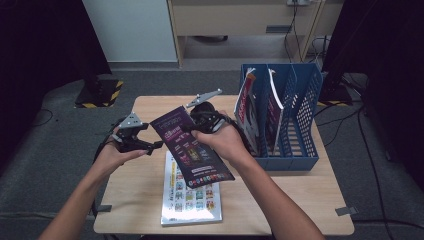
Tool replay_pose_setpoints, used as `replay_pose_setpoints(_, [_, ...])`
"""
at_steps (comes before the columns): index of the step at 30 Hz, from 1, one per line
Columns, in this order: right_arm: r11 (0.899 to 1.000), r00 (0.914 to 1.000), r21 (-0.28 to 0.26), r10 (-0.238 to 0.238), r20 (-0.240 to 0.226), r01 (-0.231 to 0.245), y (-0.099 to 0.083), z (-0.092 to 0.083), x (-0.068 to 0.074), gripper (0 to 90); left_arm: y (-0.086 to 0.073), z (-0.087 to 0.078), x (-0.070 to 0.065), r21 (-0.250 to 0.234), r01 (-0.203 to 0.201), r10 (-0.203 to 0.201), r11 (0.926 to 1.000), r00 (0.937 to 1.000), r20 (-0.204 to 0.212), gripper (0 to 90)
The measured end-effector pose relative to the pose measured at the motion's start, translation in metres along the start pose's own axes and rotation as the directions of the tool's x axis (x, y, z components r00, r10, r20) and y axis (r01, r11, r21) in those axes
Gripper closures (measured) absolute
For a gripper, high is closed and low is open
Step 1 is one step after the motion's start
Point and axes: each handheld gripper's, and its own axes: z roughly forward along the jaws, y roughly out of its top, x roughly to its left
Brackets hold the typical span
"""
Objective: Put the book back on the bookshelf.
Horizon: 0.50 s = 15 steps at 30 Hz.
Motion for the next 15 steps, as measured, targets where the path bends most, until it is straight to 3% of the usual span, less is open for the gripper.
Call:
replay_pose_setpoints(6, [1.000, 0.9995, -0.008, -0.029, -0.014, 0.029, 0.010, -0.004, -0.001, 84.2, 0.012, -0.006, 0.009, 0.000, 0.004, -0.004, 1.0000, 1.0000, 0.002, 4.4])
replay_pose_setpoints(15, [0.998, 0.9980, -0.009, -0.061, -0.019, 0.061, 0.019, -0.011, 0.001, 84.2, 0.033, -0.012, 0.009, -0.015, -0.029, 0.029, 0.9995, 0.9995, 0.016, 4.4])
